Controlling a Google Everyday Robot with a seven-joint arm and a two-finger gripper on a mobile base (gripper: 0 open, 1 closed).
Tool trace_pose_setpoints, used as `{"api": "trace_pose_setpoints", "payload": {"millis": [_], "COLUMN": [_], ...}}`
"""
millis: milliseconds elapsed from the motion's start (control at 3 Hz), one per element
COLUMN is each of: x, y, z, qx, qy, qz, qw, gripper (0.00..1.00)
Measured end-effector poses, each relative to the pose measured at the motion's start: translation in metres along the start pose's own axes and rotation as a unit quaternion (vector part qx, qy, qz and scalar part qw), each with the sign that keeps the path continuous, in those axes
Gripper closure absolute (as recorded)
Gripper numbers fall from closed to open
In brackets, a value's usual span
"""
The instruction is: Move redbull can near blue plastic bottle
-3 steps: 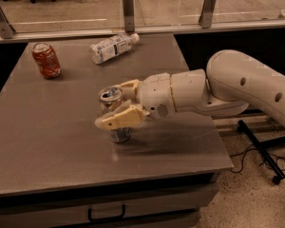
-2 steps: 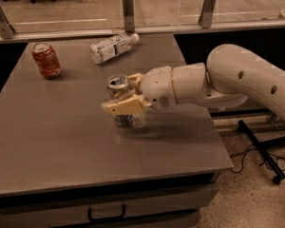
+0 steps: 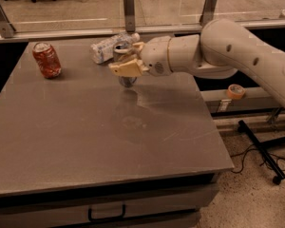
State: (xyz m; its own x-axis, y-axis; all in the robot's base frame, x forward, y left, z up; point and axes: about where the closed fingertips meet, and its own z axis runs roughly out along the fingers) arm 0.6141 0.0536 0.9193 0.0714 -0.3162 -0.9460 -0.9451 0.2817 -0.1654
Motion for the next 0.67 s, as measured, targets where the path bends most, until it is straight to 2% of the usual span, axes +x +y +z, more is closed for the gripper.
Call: {"api": "trace_pose_setpoints", "payload": {"millis": [333,667], "x": [-0.009,-0.010], "y": [-0.043,-0.073], "z": [0.025,0.052], "qx": [0.030,0.047], "qy": [0.002,0.002], "qz": [0.002,0.015], "qw": [0.9995,0.9988], "gripper": [1.00,0.83]}}
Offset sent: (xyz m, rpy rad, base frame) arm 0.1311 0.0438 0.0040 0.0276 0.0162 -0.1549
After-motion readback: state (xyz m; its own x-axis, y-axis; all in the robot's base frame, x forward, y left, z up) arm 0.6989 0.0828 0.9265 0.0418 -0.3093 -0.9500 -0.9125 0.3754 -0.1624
